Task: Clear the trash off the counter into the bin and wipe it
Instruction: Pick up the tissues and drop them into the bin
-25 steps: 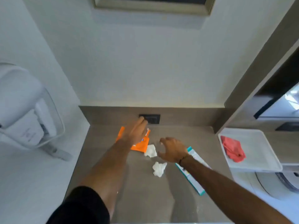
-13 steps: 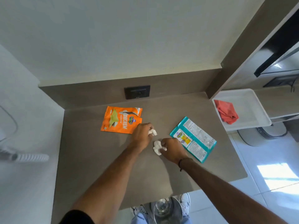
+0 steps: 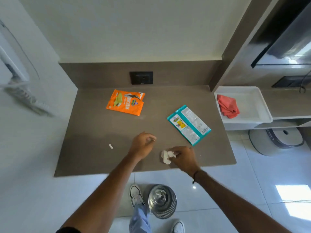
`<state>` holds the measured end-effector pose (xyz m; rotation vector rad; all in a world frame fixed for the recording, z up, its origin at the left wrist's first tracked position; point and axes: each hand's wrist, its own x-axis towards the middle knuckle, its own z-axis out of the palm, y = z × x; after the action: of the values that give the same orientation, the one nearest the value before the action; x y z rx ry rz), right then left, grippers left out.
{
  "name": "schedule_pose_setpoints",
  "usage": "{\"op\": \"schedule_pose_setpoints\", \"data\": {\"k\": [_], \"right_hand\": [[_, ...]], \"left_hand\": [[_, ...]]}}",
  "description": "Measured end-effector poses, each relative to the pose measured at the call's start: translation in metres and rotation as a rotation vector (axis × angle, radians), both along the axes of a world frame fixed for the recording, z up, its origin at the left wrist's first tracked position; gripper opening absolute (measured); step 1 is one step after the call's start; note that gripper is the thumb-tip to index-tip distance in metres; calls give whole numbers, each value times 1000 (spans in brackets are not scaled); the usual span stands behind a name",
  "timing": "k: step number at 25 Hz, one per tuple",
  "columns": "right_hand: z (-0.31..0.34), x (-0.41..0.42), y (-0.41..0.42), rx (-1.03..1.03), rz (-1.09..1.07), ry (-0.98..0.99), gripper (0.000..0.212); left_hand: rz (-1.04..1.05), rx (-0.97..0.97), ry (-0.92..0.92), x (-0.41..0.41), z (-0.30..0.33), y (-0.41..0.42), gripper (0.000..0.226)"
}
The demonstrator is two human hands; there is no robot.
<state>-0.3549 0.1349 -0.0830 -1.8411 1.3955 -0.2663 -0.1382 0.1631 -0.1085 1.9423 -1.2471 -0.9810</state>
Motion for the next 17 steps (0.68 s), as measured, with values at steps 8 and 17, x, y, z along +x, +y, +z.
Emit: {"op": "schedule_pose_setpoints", "data": {"k": [8,17], "right_hand": [[-153,-70,121,192,24,206,28],[-303,-51,123,462,-43,419,42]], "left_hand": [[-159,-30,-846,-30,-78,28,66],[-135,-50,-902,-26,-87,27,66]]}}
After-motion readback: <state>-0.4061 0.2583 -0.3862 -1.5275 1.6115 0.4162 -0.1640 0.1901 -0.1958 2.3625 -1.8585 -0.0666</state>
